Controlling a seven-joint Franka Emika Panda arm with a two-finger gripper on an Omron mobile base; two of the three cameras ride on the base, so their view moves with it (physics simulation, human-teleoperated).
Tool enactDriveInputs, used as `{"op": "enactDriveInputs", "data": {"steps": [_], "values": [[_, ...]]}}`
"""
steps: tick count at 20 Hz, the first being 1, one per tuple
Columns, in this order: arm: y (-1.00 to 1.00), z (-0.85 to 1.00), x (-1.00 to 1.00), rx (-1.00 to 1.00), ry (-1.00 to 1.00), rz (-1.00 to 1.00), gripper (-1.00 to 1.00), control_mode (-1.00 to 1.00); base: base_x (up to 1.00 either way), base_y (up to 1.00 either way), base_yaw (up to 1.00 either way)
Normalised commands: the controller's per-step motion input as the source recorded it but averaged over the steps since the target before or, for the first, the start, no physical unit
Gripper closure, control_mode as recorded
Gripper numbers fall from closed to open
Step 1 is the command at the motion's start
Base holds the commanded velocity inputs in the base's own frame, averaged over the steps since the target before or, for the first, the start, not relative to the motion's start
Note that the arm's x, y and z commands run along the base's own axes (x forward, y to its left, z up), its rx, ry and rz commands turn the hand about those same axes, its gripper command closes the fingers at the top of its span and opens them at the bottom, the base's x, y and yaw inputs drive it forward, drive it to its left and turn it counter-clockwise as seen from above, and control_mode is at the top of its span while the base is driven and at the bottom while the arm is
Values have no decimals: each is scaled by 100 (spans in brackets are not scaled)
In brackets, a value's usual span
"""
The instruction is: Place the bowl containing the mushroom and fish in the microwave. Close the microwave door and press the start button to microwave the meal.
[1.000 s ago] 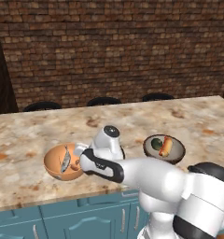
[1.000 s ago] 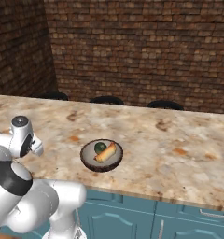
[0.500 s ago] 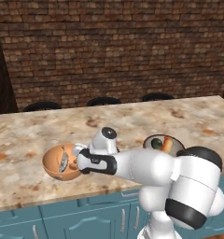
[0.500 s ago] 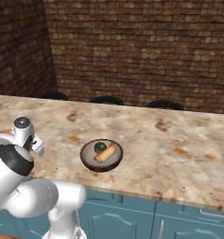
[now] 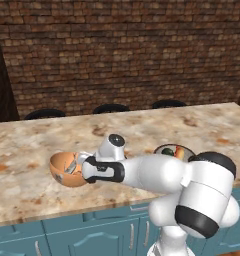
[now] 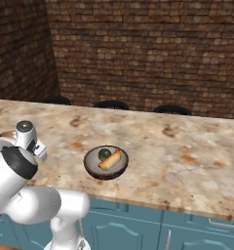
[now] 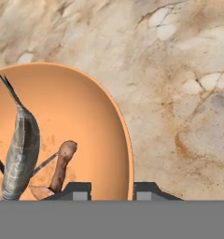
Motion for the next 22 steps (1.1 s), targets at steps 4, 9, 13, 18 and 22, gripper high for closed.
{"op": "enactDriveInputs", "data": {"steps": [4,9,13,18,22], "values": [[-1,16,-29,0,-4,0,100,-100,0,0,0],[-24,50,-49,-2,-19,0,100,-100,0,0,0],[-50,62,-55,-11,-22,-7,100,-100,0,0,0],[-79,91,-68,-22,-10,-2,100,-100,0,0,0],[-100,96,-62,-16,0,-6,100,-100,0,0,0]]}}
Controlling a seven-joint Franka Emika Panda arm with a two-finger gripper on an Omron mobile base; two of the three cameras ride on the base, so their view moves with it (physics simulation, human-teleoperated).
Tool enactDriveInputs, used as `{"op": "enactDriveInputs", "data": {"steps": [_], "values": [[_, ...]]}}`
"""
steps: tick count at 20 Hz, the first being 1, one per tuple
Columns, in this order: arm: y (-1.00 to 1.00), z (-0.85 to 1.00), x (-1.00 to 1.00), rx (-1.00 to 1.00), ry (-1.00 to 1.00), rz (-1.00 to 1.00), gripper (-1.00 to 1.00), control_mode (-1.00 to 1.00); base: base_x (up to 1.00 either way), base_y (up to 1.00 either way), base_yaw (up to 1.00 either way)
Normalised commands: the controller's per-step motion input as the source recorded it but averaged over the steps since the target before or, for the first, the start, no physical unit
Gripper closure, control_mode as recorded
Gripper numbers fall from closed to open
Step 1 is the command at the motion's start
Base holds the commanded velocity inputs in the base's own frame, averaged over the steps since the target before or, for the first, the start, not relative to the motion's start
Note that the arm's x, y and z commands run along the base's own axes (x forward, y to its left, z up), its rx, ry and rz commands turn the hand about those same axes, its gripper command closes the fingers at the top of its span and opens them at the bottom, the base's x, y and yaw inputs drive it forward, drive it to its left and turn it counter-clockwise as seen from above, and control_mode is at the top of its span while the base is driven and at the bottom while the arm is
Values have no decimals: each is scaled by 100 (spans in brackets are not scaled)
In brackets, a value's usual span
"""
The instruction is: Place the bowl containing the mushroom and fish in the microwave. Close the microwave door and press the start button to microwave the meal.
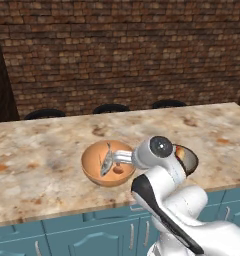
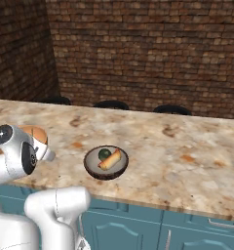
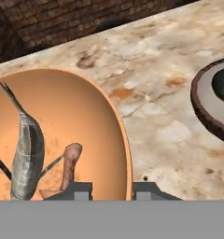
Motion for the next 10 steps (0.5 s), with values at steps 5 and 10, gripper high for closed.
{"op": "enactDriveInputs", "data": {"steps": [5,10], "values": [[-100,100,-61,-4,0,-8,100,-100,0,0,0],[-100,53,-55,0,-2,-11,100,-100,0,0,0]]}}
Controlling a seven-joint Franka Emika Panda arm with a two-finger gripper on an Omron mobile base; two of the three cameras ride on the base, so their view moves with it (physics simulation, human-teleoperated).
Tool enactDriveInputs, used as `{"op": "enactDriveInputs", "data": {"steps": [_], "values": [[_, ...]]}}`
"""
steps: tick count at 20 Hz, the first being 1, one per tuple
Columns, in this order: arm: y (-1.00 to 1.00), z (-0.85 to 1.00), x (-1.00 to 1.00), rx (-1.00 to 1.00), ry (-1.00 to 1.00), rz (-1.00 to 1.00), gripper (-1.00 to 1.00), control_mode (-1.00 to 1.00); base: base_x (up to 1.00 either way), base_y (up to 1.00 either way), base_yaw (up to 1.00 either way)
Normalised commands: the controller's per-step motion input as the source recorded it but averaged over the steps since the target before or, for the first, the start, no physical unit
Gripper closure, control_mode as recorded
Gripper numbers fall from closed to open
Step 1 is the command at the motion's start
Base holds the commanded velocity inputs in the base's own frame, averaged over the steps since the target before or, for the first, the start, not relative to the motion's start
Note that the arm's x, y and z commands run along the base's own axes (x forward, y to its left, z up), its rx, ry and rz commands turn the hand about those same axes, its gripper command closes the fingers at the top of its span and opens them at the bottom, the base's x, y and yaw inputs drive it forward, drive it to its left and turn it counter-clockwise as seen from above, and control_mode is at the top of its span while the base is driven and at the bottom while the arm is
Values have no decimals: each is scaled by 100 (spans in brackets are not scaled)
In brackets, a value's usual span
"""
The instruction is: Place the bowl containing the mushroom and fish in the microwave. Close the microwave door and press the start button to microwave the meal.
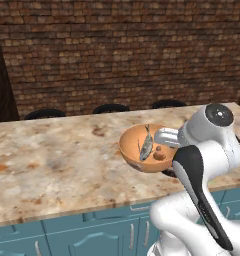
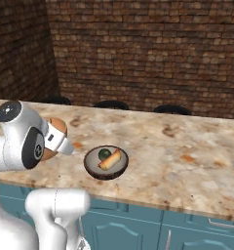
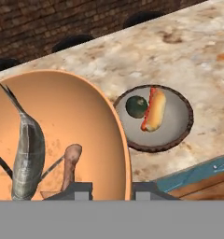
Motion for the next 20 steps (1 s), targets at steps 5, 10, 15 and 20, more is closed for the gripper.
{"op": "enactDriveInputs", "data": {"steps": [5,10,15,20], "values": [[-86,0,-43,0,-12,-16,100,-100,0,0,0],[-31,0,-18,0,-13,-8,100,-100,0,0,0],[-3,0,0,0,-4,0,100,100,0,0,0],[0,0,0,0,0,0,100,100,-21,0,0]]}}
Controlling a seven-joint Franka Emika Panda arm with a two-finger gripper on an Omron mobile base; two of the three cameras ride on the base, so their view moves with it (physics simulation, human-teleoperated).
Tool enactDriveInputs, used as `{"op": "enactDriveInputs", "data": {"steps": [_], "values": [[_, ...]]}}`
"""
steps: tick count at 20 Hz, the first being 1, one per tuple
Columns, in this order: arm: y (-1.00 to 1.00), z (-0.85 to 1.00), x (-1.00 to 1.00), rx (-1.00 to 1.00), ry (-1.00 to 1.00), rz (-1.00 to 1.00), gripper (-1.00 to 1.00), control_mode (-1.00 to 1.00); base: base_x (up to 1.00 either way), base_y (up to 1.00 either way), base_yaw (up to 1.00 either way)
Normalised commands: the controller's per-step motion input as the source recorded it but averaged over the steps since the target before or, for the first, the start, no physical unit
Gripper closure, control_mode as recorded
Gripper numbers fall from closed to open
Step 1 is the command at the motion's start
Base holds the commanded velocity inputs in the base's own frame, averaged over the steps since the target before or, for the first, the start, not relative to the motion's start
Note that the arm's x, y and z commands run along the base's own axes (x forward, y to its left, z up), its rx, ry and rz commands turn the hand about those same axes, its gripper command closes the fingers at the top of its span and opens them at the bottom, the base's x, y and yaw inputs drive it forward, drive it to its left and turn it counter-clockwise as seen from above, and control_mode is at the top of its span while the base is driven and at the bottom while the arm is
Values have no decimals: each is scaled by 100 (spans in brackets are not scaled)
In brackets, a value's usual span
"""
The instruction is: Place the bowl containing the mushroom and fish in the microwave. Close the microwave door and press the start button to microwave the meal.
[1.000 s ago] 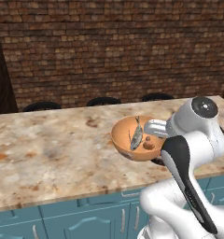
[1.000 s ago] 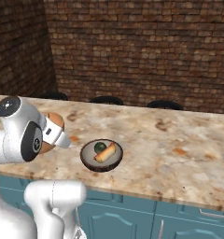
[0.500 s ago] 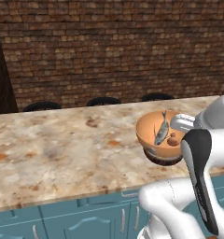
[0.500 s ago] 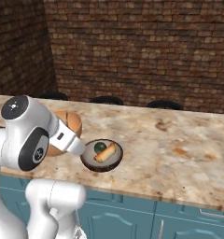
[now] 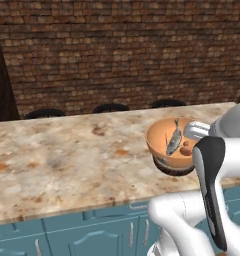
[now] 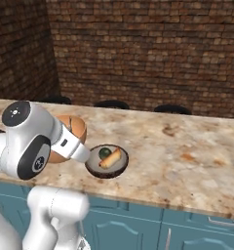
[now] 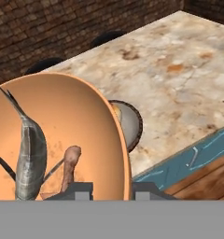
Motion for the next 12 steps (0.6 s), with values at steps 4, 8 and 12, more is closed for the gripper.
{"op": "enactDriveInputs", "data": {"steps": [4,8,12], "values": [[0,0,0,0,0,0,100,100,-71,0,-2],[0,0,0,0,0,0,100,100,-80,-12,-30],[0,0,0,0,0,0,100,100,-22,-22,-69]]}}
